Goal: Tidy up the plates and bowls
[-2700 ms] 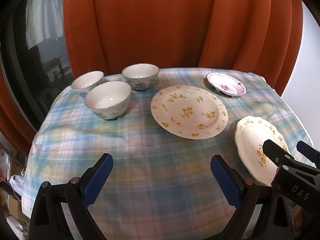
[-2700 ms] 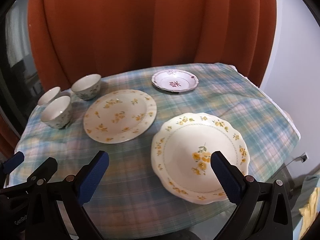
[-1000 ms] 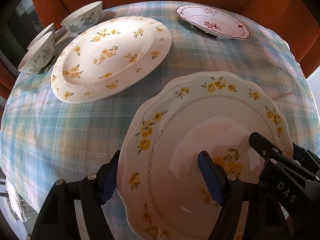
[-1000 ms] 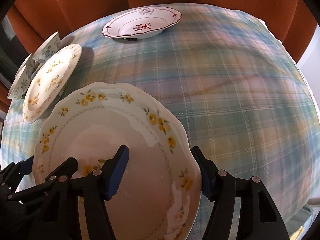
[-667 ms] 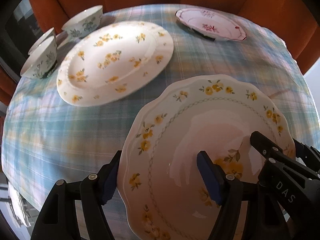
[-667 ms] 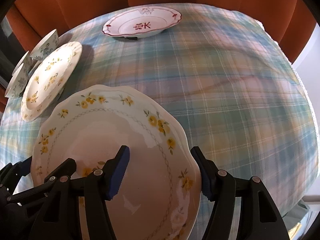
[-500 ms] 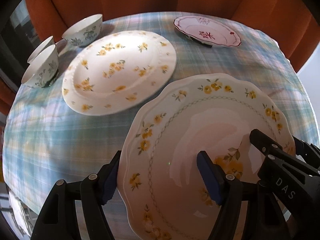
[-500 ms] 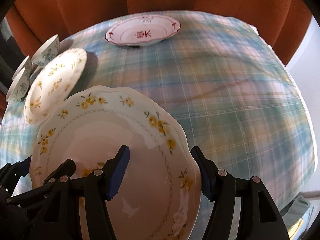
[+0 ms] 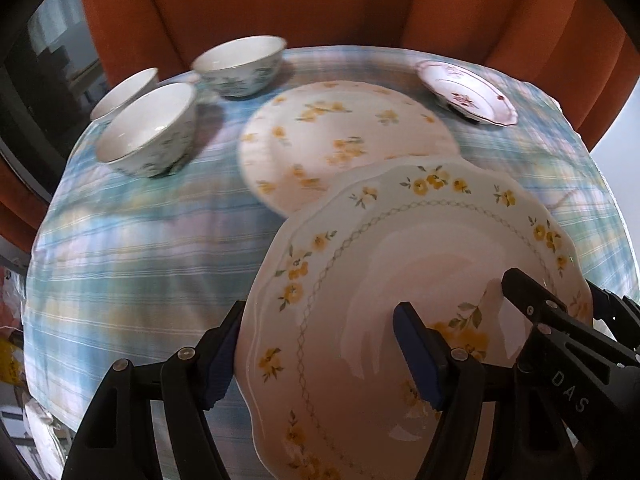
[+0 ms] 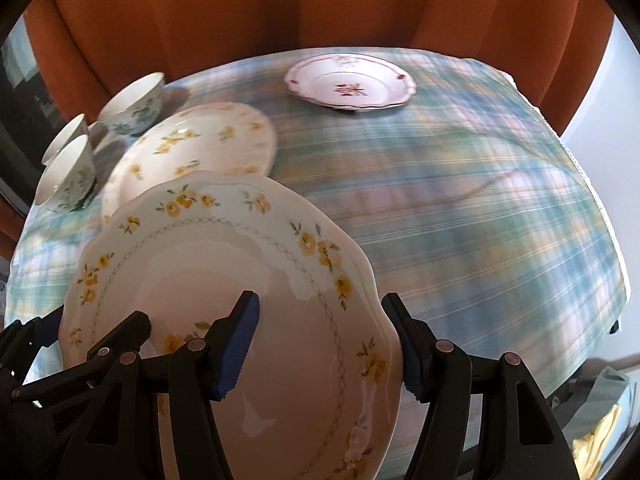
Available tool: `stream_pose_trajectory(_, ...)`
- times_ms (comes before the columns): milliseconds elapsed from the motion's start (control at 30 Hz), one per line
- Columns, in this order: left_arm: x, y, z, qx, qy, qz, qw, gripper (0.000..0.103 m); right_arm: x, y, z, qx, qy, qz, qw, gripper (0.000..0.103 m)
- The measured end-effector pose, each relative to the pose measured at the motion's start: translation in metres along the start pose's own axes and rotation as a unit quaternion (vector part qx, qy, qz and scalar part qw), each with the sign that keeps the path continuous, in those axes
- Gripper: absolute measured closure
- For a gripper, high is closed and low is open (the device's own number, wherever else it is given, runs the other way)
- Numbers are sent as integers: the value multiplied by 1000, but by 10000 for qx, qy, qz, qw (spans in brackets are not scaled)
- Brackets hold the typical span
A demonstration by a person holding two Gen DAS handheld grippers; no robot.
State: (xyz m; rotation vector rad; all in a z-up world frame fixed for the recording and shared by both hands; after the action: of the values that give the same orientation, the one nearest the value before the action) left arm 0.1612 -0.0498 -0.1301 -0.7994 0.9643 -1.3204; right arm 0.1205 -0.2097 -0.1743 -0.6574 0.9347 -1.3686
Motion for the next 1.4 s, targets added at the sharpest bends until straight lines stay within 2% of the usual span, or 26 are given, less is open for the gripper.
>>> stream_pose_trajectory(467,-107,24,-19,-105,-143,69,9998,30,-116,24,-26,-89,-50,114,9999,35)
stream_pose_trajectory(800,-154,49,-38,-381,-272,294,9985,31,-171,59,-39,-404,-168,237,9988,35)
stream_pose_trajectory(1000,-170,57,-35,-359,-343,323,9982,31,-191,72,-42,-450,-191,322,9983,35)
stream_pose_trajectory(1200,-172,58,-35,-355,-304,302,9984,30,-194,75,-40,-495,-91,330,9982,35)
stream_pose_trajectory(1267,-173,54,-34,-306,-243,416,9984,28,-194,76,-39,-548,-84,357,9978,35)
stream_pose_trajectory(1400,-180,47,-30,-345,-224,504,9979,26,-194,73,-37,-696,-157,361,9968,28)
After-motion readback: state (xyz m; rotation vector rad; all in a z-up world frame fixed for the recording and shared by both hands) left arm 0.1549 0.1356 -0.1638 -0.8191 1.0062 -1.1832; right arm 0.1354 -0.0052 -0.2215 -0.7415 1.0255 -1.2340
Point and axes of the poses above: each gripper's, at about its wrist camera, not at the fingertips, and y roughly the way its jaws point, x to its right, z to its top, the point moved 7 cm from there along y, roughly the way its jaws point, and after that the axes turned 7 degrees about z, right-handed, at the moved point
